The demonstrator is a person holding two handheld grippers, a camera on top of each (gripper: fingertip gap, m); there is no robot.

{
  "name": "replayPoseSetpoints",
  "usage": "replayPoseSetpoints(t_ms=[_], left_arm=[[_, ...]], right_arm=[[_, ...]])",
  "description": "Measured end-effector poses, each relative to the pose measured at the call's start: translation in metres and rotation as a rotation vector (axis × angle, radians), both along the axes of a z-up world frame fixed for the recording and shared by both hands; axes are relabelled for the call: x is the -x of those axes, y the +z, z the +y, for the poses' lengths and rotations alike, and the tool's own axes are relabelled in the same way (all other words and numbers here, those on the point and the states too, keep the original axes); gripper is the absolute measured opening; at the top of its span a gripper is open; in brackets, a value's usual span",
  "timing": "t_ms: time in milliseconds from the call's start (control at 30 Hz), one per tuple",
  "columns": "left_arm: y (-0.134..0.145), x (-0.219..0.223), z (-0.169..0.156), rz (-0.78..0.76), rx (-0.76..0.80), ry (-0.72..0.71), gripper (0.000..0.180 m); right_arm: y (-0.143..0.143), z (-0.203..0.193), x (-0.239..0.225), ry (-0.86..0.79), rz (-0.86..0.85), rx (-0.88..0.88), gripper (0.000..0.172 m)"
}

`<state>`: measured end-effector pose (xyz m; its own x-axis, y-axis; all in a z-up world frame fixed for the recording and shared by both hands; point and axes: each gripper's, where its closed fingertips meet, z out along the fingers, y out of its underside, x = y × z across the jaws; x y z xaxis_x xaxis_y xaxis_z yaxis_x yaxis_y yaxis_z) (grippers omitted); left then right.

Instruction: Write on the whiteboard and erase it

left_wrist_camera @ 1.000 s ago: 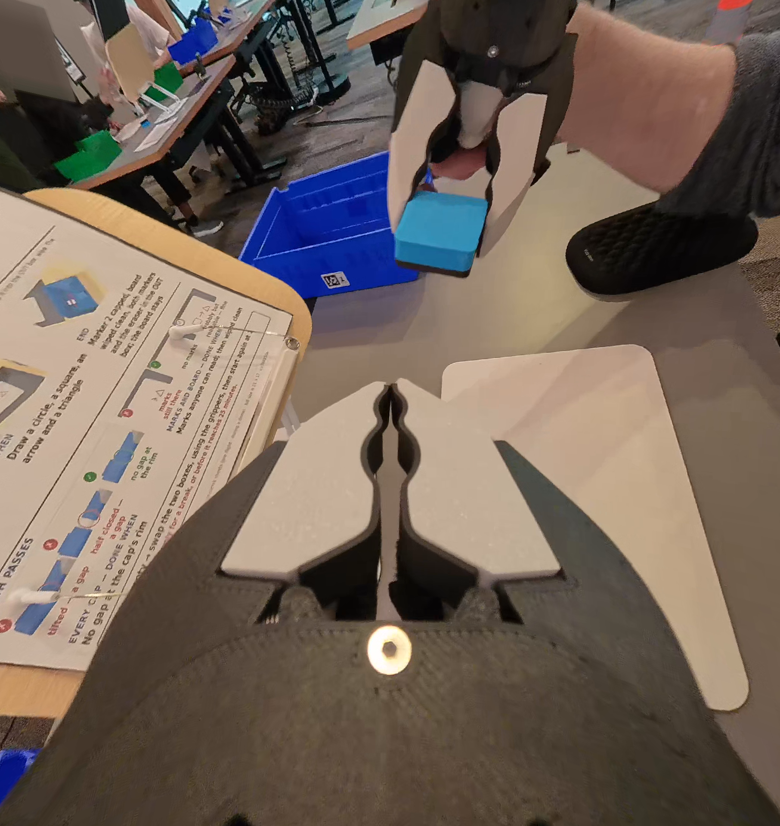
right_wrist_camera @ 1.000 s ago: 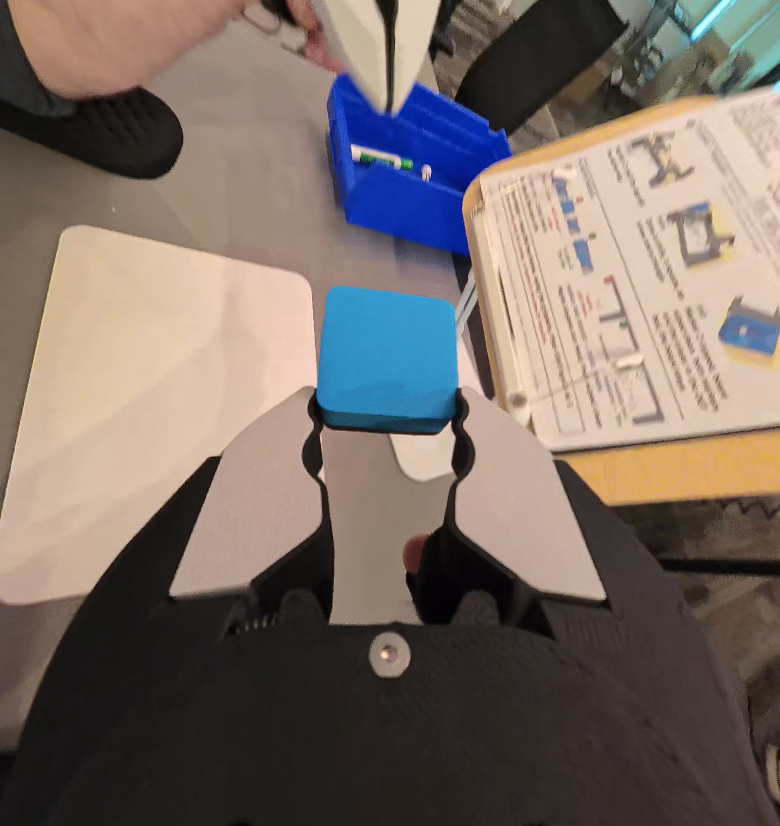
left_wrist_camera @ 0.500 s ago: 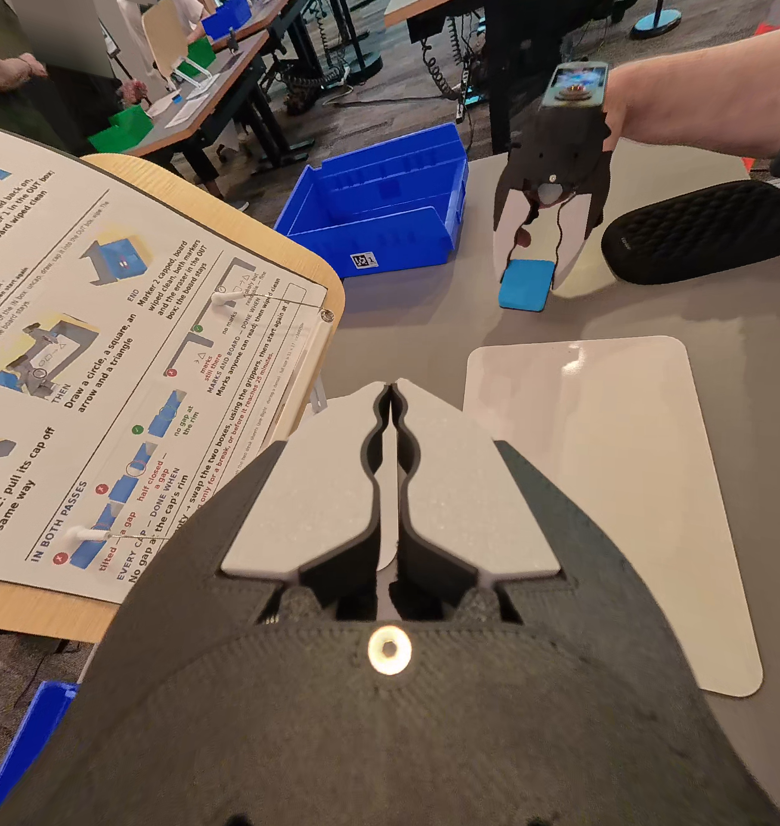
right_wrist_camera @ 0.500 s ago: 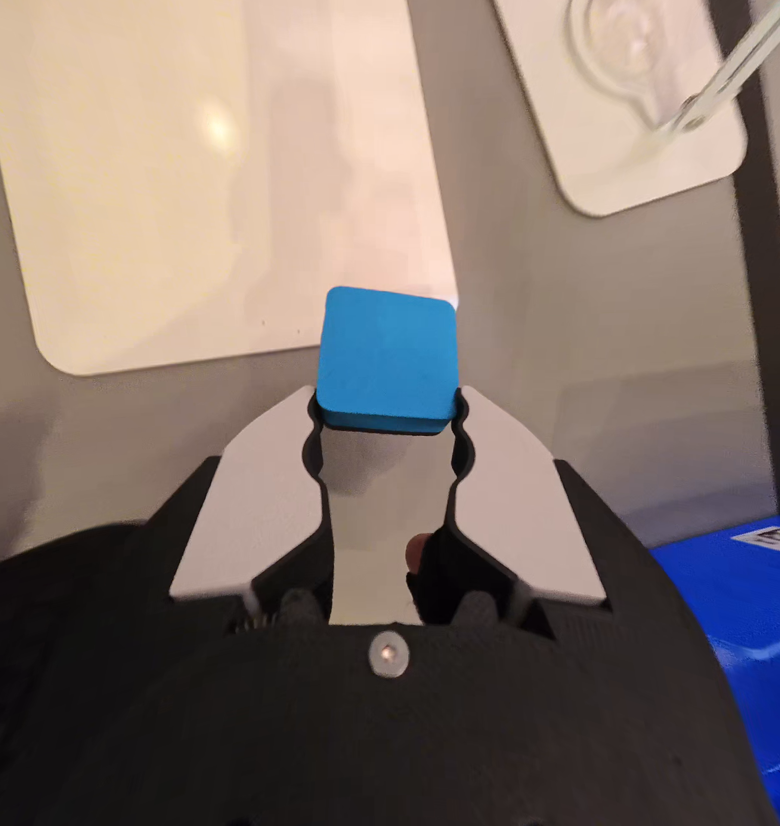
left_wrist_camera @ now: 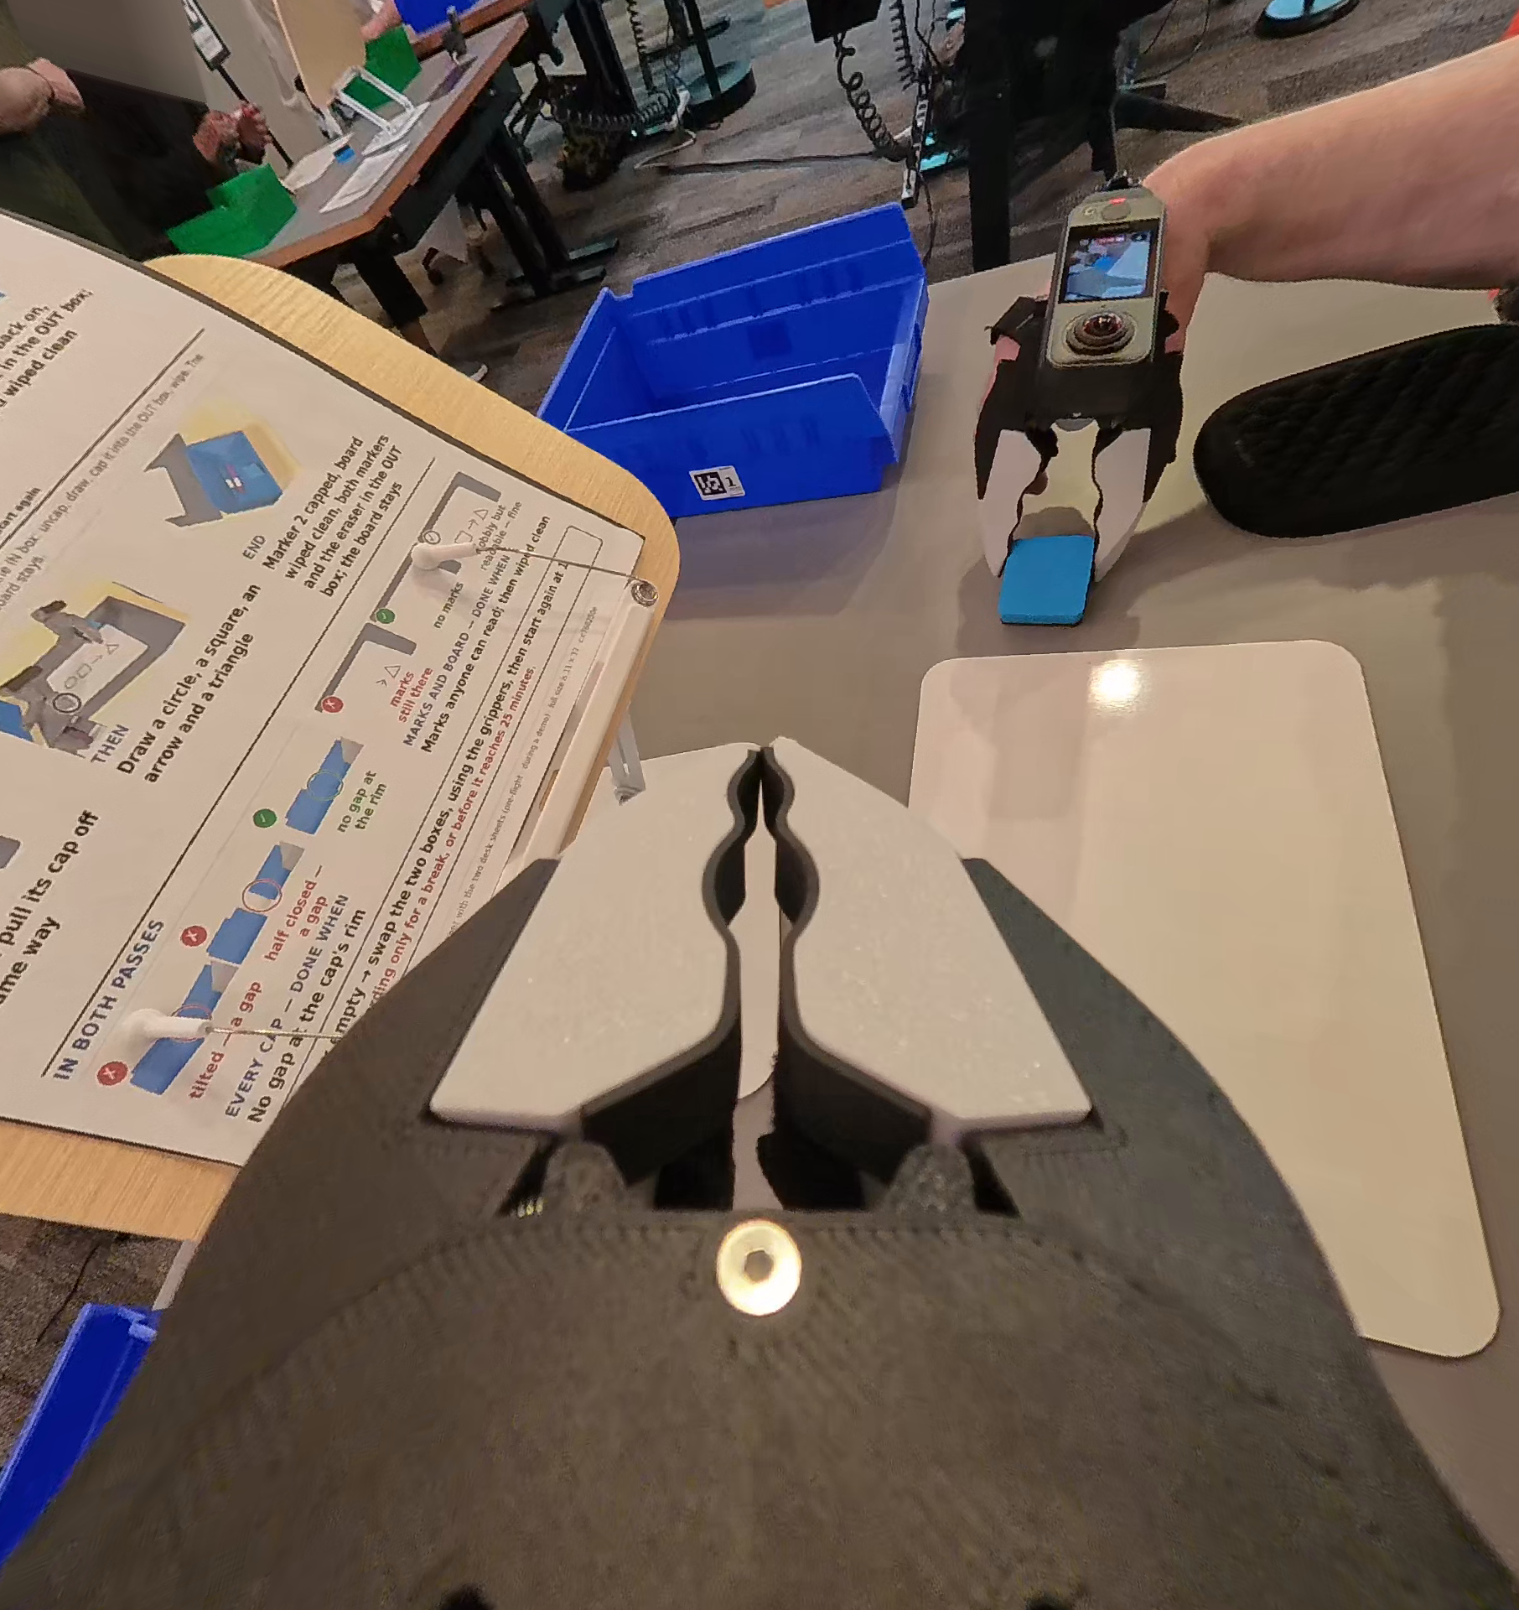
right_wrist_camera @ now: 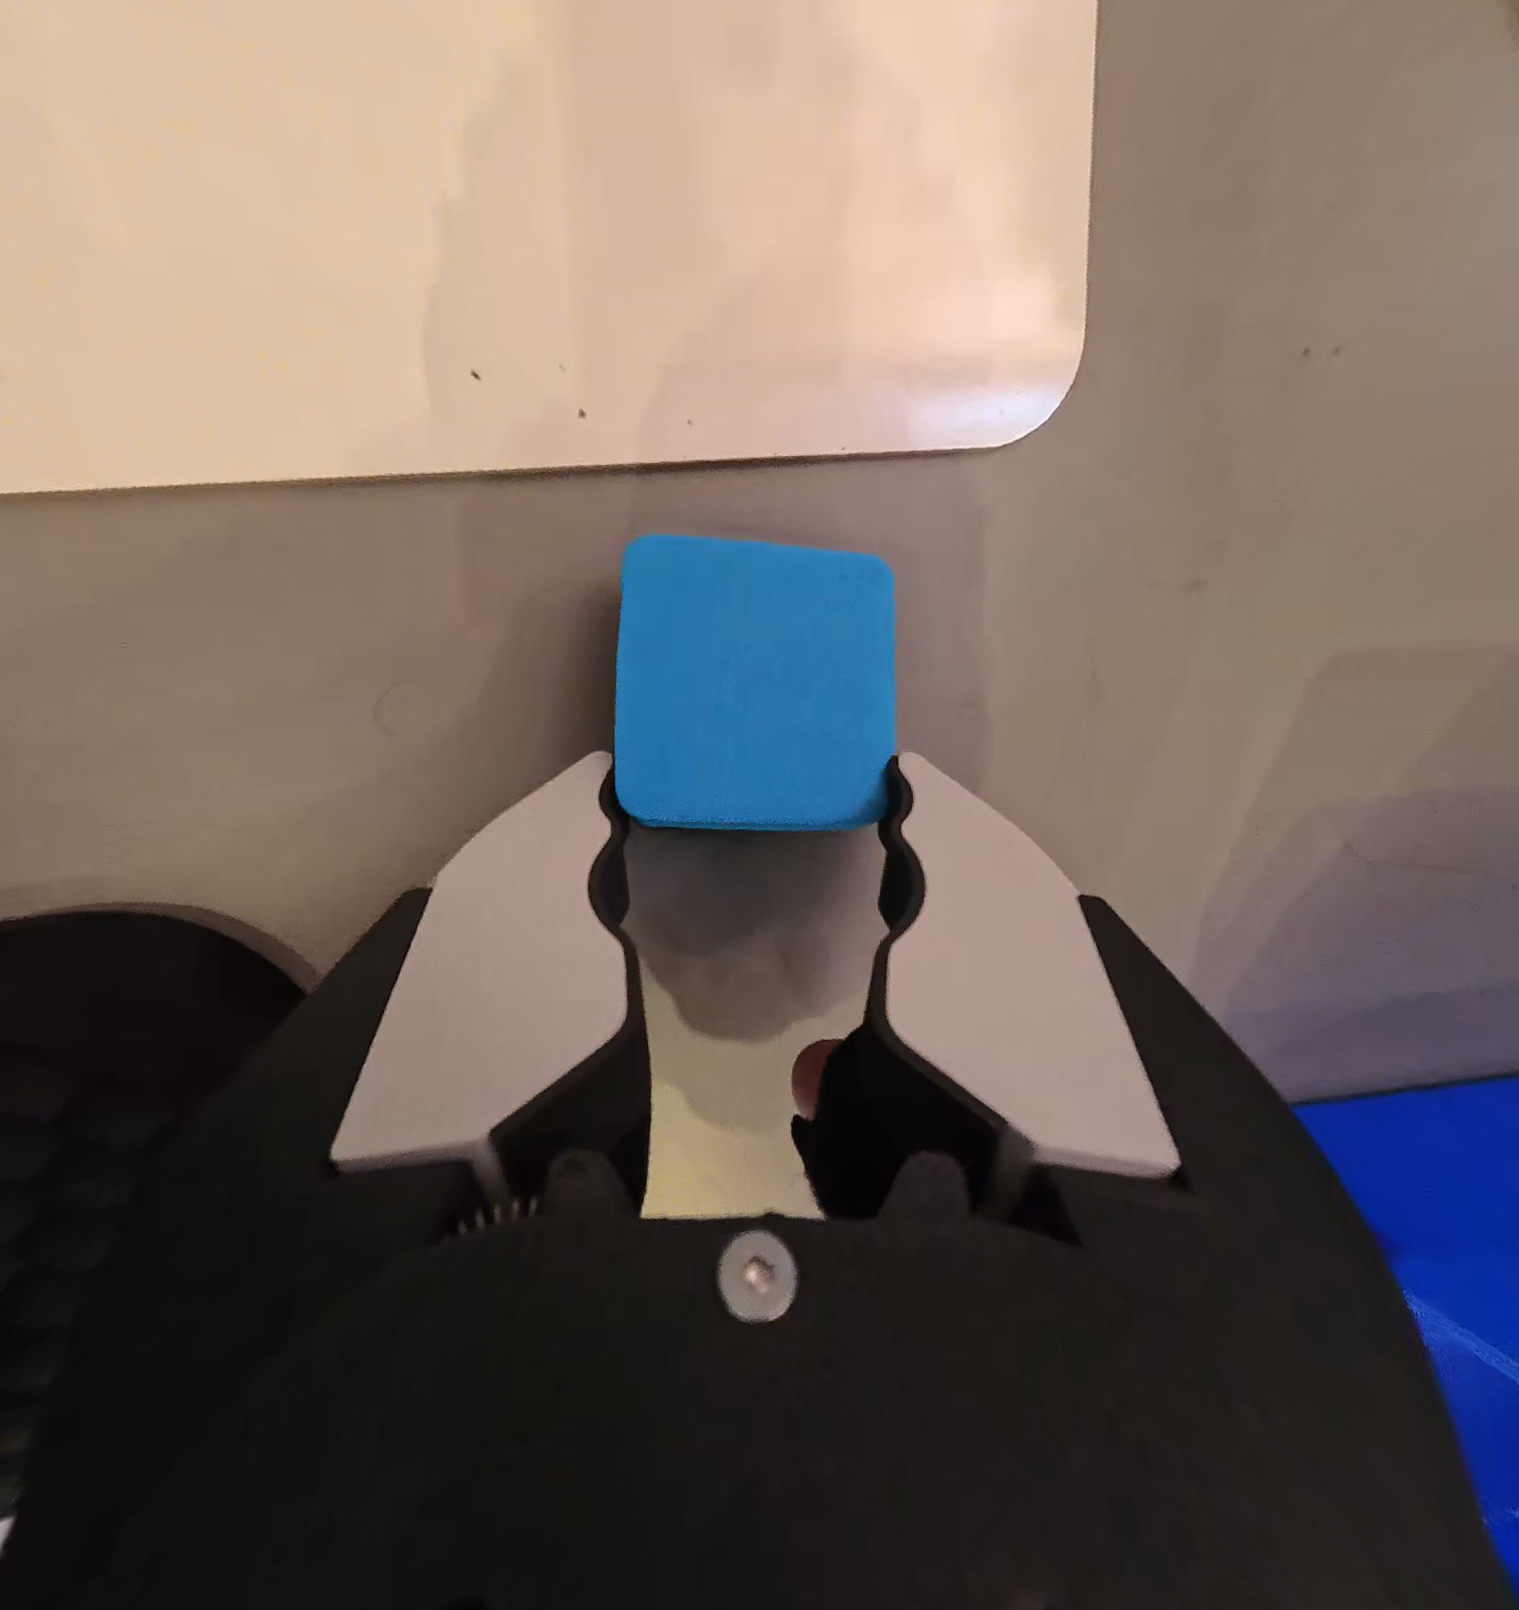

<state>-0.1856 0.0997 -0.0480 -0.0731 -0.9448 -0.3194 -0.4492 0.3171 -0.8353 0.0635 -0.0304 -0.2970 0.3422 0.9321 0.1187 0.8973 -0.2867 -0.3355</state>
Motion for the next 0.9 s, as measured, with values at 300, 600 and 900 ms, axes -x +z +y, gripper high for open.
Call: replayPoseSetpoints(t_ms=[300,600,900], left_arm=[[-0.006,-0.004,0.000,0.019,0.006,-0.005,0.000],[-0.009,-0.005,0.004,0.029,0.015,0.005,0.000],[-0.012,-0.004,0.006,0.043,0.021,0.005,0.000]], right_arm=[[-0.001,0.002,0.006,0.024,0.032,0.018,0.057],[0.000,0.015,0.005,0.031,0.031,0.009,0.057],[0.002,0.017,0.007,0.045,0.010,0.022,0.072]])
